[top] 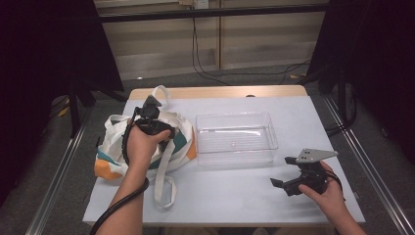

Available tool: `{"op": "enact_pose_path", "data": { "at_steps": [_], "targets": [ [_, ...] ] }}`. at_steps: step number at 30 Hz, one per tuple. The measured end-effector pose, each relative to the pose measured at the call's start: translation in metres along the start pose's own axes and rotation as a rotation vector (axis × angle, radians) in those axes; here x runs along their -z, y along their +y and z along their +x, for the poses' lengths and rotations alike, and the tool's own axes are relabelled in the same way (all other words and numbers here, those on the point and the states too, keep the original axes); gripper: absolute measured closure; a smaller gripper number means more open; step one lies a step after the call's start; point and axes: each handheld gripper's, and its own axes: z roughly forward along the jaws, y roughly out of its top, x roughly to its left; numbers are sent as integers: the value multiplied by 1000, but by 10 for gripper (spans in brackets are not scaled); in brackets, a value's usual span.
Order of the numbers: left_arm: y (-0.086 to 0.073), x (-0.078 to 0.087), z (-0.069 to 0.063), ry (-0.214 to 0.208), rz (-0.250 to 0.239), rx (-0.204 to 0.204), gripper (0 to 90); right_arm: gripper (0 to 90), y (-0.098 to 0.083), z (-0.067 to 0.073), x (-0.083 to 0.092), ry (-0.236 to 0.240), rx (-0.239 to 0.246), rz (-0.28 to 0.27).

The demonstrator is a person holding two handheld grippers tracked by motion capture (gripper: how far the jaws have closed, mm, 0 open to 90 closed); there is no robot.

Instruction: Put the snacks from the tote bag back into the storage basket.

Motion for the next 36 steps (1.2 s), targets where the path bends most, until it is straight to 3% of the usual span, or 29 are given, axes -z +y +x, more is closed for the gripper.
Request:
{"op": "enact_pose_path", "data": {
  "at_steps": [19, 27, 31, 36],
  "targets": [
    [1, -1, 0, -3, 5, 14, 296, 24, 0, 2, -1, 4, 6, 5],
    [4, -3, -1, -6, 48, 40, 298, 24, 0, 1, 0, 3, 5, 0],
    [7, -2, -2, 1, 87, 29, 302, 24, 0, 1, 0, 2, 4, 2],
    [7, -2, -4, 1, 87, 18, 304, 24, 0, 0, 0, 4, 0, 0]
  ]
}}
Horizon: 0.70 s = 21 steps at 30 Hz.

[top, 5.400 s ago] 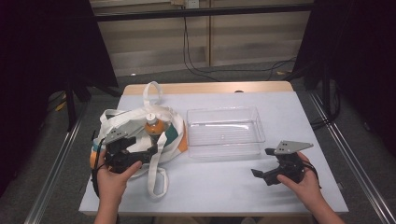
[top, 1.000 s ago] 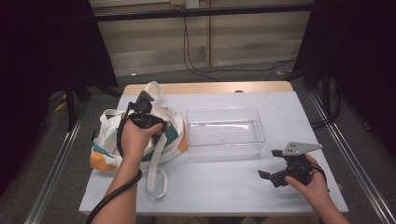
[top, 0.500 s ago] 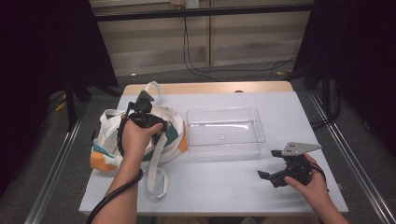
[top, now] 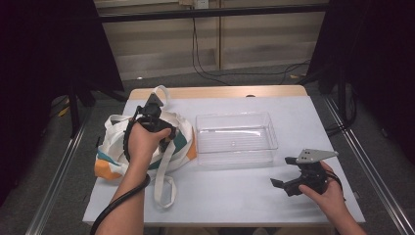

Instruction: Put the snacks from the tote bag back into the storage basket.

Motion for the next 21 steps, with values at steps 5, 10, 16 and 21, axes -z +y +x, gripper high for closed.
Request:
{"op": "enact_pose_path", "data": {
  "at_steps": [5, 10, 16, 21],
  "targets": [
    [1, 2, 4, -25, 11, 19, 305, 24, -1, -1, 0, -2, -1, -2],
    [3, 10, 6, -20, 16, -2, 304, 24, -1, -2, 0, -3, -6, -1],
    [5, 25, 5, -14, 16, -19, 304, 24, -1, -1, 1, -5, -5, -2],
    [8, 38, 3, -4, 22, -44, 305, 24, -1, -1, 1, -2, -3, -3]
  ]
}}
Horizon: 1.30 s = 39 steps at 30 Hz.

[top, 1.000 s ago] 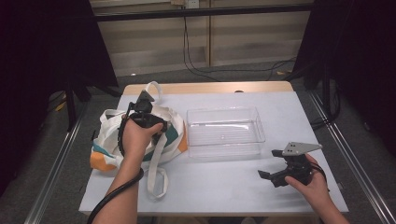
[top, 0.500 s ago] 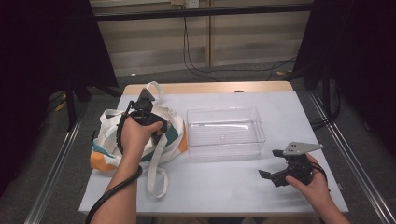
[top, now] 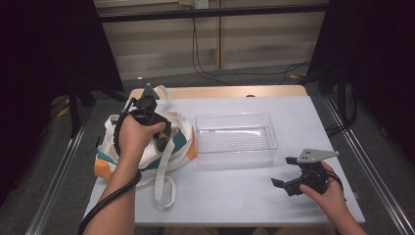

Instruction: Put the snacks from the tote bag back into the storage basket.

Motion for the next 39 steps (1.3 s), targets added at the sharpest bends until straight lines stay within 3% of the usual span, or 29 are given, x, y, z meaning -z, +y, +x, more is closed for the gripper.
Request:
{"op": "enact_pose_path", "data": {
  "at_steps": [19, 28, 39],
  "targets": [
    [13, 48, -10, -10, 10, -57, 305, 24, 0, 0, 0, -2, -1, -2],
    [18, 60, -18, -7, 19, -86, 305, 24, 0, 1, -1, -1, -1, 0],
    [25, 77, -21, -7, 22, -87, 305, 24, 0, 1, -1, 3, 0, 5]
  ]
}}
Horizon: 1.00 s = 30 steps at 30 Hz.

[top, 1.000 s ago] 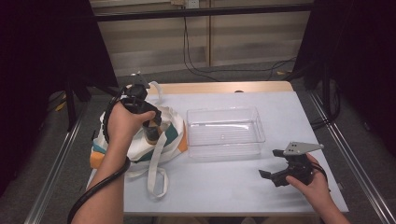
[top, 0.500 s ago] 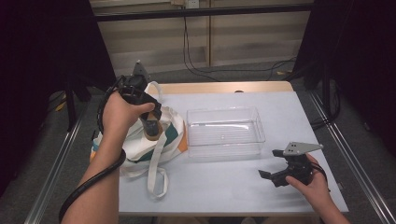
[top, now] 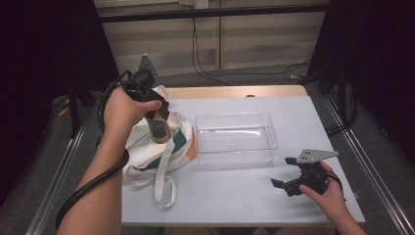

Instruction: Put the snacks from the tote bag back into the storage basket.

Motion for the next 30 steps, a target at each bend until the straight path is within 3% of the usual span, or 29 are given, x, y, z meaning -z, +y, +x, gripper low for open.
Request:
{"op": "enact_pose_path", "data": {
  "at_steps": [11, 30],
  "targets": [
    [6, 12, -7, -11, 4, -22, 305, 24, 0, 0, 0, 0, 0, 0],
    [16, 17, -36, -52, 21, -75, 305, 24, 0, 0, 1, -3, 1, -1]
  ]
}}
